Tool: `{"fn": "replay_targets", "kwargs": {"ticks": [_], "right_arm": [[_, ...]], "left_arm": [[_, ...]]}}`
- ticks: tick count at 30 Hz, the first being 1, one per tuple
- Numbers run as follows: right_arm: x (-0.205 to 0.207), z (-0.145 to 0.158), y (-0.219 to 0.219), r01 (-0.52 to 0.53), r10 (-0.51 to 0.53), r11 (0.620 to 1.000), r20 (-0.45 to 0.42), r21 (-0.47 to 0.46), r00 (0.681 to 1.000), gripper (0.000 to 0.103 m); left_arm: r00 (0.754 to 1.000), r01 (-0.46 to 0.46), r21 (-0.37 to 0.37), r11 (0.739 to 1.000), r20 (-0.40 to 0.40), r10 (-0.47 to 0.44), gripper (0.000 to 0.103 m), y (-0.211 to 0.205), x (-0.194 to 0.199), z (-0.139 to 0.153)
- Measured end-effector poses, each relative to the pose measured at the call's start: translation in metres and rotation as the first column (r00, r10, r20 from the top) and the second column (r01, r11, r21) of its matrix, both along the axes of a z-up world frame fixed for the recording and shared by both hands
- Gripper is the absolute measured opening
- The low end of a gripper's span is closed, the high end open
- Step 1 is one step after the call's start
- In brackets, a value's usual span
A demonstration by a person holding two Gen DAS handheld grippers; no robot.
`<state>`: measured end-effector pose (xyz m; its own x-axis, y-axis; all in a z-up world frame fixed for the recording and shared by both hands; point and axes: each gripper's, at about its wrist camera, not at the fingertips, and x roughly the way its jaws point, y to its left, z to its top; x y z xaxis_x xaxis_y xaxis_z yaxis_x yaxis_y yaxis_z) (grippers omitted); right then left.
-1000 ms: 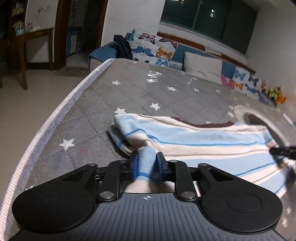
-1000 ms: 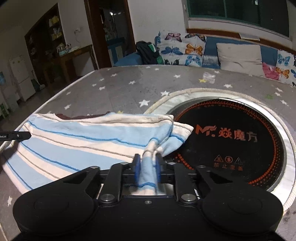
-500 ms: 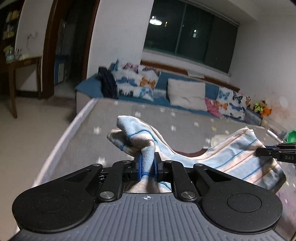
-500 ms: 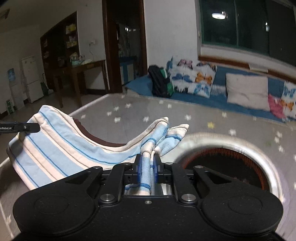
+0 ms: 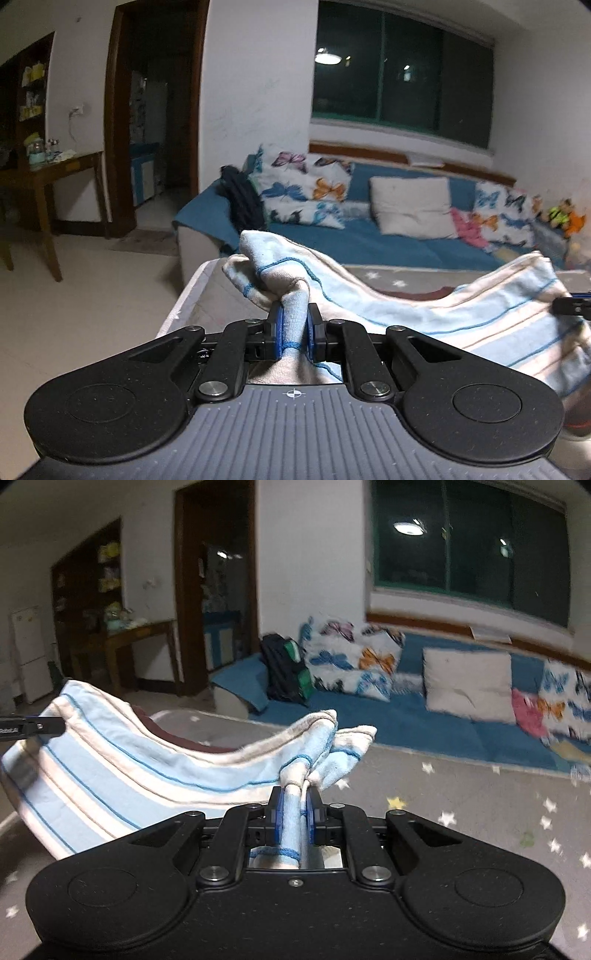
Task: Fold clothes
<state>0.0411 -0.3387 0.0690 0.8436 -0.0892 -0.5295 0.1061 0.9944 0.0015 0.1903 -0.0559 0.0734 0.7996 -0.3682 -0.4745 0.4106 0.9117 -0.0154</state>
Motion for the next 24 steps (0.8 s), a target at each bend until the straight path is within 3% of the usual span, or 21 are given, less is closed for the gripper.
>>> {"fn": "replay_targets", "kwargs": {"ticks": [5, 9, 11, 13, 17, 19, 24], "right_arm": [[0.020, -0.026, -0.010, 0.028, -0.029, 1.000, -0.055, -0.005, 0.998, 0.015], [0.036, -0.046, -0.017, 0.051, -0.052, 0.999, -0.099, -0.011, 0.994, 0.018], [0.030, -0.041, -0.018, 0.058, -0.058, 0.998, -0.088, -0.004, 0.994, 0.020], [0.021, -0.035, -0.018, 0.071, -0.071, 0.997, -0.077, -0.006, 0.994, 0.022], [0.000, -0.030, -0.016, 0.083, -0.085, 0.996, -0.075, -0.018, 0.994, 0.025], [-0.011, -0.031, -0.016, 0.093, -0.095, 0.995, -0.076, -0.025, 0.993, 0.027], [-0.040, -0.040, -0.035, 0.174, -0.176, 0.984, -0.079, -0.028, 0.981, 0.031]], "left_arm": [[0.994, -0.040, 0.052, 0.998, -0.097, 0.045, 0.015, -0.002, 0.017, -0.035], [0.995, -0.054, 0.054, 0.997, -0.079, 0.058, 0.019, 0.014, 0.006, -0.037], [0.997, -0.044, 0.053, 0.998, -0.055, 0.047, 0.021, 0.022, -0.004, -0.032], [0.999, -0.036, 0.062, 0.997, -0.035, 0.038, 0.031, 0.028, -0.013, -0.028], [0.999, -0.026, 0.085, 0.996, 0.022, 0.024, 0.041, 0.042, -0.051, -0.020], [0.999, -0.030, 0.087, 0.996, 0.027, 0.028, 0.052, 0.049, -0.068, -0.020], [0.998, -0.040, 0.109, 0.993, 0.046, 0.035, 0.055, 0.060, -0.103, -0.029]]}}
